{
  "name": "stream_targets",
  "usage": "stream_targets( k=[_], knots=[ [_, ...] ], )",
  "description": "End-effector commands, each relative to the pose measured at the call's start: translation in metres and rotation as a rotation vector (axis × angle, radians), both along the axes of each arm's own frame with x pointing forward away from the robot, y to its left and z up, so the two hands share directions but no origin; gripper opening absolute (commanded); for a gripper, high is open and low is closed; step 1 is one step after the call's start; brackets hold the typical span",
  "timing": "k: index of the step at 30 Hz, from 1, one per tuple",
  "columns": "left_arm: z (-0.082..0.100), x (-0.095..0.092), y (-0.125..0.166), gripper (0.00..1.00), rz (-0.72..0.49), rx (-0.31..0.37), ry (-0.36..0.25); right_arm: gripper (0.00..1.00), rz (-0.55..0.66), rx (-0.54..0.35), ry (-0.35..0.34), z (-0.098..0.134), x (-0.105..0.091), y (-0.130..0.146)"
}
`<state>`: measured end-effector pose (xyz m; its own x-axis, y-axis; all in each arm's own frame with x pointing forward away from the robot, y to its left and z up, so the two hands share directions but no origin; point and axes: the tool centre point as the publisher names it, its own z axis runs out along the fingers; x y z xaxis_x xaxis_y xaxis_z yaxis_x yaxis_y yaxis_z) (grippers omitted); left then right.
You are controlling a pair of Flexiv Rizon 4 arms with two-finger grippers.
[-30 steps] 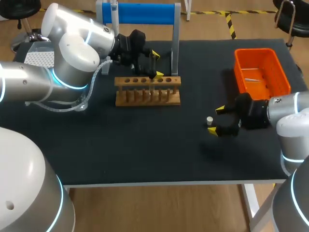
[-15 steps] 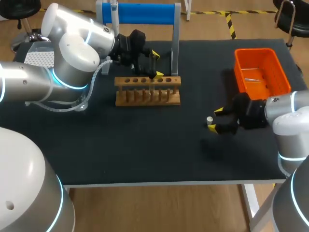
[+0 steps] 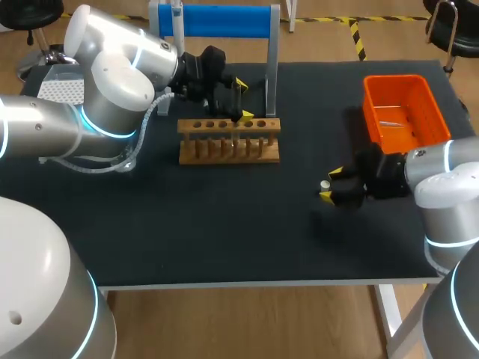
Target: Invert the test tube, pick up the pipette, mount the tip to pipette, aspirate from beaker and dispense into the tube, eject the tip, return the pipette, and cap with the stopper.
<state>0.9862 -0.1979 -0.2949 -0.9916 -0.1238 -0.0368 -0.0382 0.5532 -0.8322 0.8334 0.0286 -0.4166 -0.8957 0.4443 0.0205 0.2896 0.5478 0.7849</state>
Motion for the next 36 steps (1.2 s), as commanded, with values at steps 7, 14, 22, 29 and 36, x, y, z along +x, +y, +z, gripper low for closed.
stream_targets(
  k=[7,14,22,29,36],
  knots=[
    [0.0002,0.0002,0.0003,1.0,-0.001,0.001,0.001,0.63,-0.014,-0.021,-0.002,-0.0051,0.0031,0.0019],
    [0.0002,0.0002,0.0003,1.0,-0.001,0.001,0.001,0.65,-0.02,-0.029,-0.004,-0.0069,0.0052,0.001],
    [0.0002,0.0002,0.0003,1.0,-0.001,0.001,0.001,0.6,-0.02,-0.029,-0.002,-0.0091,0.0069,0.0025],
    [0.0002,0.0002,0.0003,1.0,-0.001,0.001,0.001,0.54,-0.022,-0.03,0.0,-0.0102,0.0081,0.0033],
    [0.0002,0.0002,0.0003,1.0,-0.001,0.001,0.001,0.53,-0.024,-0.032,-0.002,-0.0122,0.0098,0.0028]
  ],
)
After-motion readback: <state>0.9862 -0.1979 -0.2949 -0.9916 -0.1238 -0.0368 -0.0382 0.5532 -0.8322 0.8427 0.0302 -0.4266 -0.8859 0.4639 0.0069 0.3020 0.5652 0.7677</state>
